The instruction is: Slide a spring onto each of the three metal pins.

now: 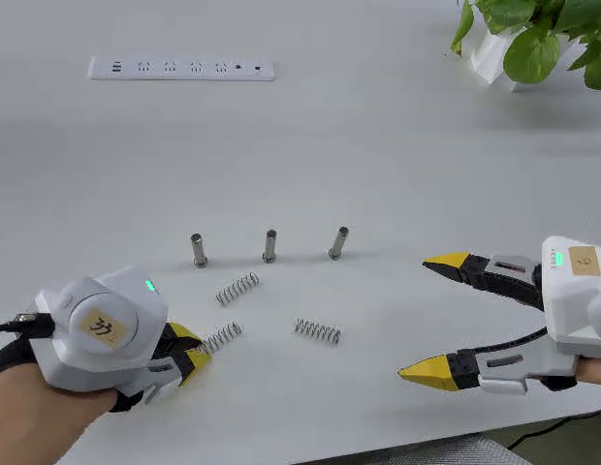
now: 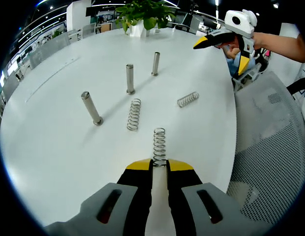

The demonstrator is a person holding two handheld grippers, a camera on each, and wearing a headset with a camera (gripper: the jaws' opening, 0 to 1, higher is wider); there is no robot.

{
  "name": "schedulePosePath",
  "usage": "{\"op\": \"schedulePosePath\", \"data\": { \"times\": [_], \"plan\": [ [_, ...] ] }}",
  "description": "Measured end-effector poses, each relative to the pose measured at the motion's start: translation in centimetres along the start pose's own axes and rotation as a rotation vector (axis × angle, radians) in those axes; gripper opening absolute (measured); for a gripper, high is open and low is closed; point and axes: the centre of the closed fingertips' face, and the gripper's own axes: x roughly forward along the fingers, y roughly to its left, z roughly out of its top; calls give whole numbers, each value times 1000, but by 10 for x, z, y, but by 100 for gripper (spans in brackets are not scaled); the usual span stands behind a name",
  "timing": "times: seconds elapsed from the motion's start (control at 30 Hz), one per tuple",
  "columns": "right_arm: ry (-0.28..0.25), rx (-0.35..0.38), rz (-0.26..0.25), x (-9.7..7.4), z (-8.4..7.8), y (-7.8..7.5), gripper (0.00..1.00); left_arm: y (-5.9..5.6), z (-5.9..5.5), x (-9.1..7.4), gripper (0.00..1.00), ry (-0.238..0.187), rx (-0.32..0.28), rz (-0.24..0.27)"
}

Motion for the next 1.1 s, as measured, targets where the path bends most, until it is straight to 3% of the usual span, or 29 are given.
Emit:
{"op": "schedulePosePath", "data": {
  "times": [1.1],
  "plan": [
    [4,10,10,3,-5,1,77,-9,1,-1,7,-23,-9,-46]
  ]
}}
